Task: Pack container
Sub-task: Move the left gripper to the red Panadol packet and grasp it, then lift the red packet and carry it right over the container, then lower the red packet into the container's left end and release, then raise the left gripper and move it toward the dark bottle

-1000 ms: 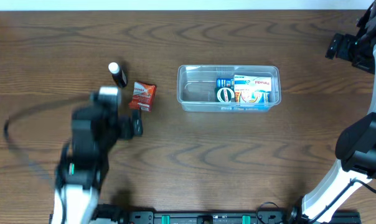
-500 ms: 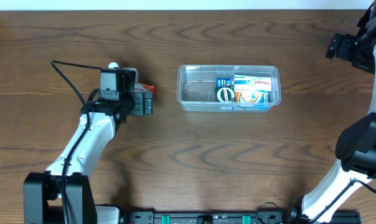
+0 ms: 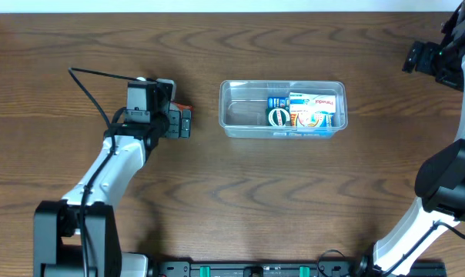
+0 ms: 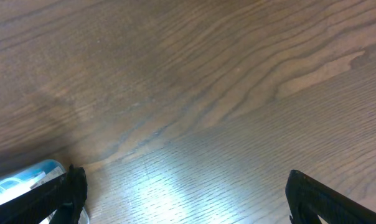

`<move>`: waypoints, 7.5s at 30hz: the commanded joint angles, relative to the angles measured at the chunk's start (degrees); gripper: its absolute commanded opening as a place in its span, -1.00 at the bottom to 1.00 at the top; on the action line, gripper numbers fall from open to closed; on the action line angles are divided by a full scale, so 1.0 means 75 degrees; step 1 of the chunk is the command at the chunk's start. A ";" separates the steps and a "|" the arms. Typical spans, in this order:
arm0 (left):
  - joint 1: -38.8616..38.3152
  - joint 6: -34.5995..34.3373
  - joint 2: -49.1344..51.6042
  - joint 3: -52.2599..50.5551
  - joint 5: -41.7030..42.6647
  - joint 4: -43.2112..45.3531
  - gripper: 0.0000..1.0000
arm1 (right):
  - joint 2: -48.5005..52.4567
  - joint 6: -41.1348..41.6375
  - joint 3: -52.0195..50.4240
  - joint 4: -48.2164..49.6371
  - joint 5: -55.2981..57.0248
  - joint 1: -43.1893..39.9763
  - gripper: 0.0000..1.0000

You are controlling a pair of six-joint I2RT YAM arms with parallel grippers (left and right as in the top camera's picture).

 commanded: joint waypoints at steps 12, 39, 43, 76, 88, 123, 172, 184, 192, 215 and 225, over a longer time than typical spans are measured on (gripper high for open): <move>-0.0032 0.0160 0.0793 0.0114 -0.0015 0.0743 0.96 | -0.0230 -0.0029 0.0122 0.0000 0.0009 -0.0041 0.99; -0.0117 0.0160 0.1670 0.0114 -0.0009 0.1233 0.59 | -0.0230 -0.0029 0.0122 0.0000 0.0009 -0.0041 0.99; -0.0117 0.0160 0.1670 0.0114 -0.0012 0.1177 0.39 | -0.0230 -0.0029 0.0122 0.0000 0.0009 -0.0041 0.99; -0.1868 -0.0796 -0.1239 0.1891 -0.1139 -0.1177 0.16 | -0.0230 -0.0029 0.0122 0.0000 0.0009 -0.0041 0.98; -0.2894 -0.2678 -0.0764 0.2498 -0.1297 -0.0810 0.15 | -0.0230 -0.0029 0.0122 0.0000 0.0009 -0.0041 0.99; -0.3917 -0.3290 0.1696 0.2498 -0.1507 0.0219 0.15 | -0.0230 -0.0029 0.0122 0.0000 0.0009 -0.0041 0.99; -0.4232 -0.4132 0.2355 0.2498 -0.2017 0.0498 0.45 | -0.0230 -0.0029 0.0122 0.0000 0.0009 -0.0041 0.99; -0.4232 -0.3993 0.2352 0.2500 -0.2020 0.0554 0.57 | -0.0230 -0.0029 0.0122 0.0000 0.0009 -0.0041 0.99; -0.4039 -0.3599 0.2352 0.2500 -0.2043 0.0498 0.42 | -0.0230 -0.0026 0.0122 0.0000 0.0009 -0.0041 0.99; -0.3264 -0.1973 0.2355 0.3418 -0.1378 -0.1836 -0.75 | -0.0230 -0.0026 0.0122 0.0000 0.0009 -0.0041 0.99; -0.2964 -0.1612 0.2352 0.5409 -0.1478 -0.4080 -0.73 | -0.0230 -0.0029 0.0122 0.0000 0.0009 -0.0041 0.98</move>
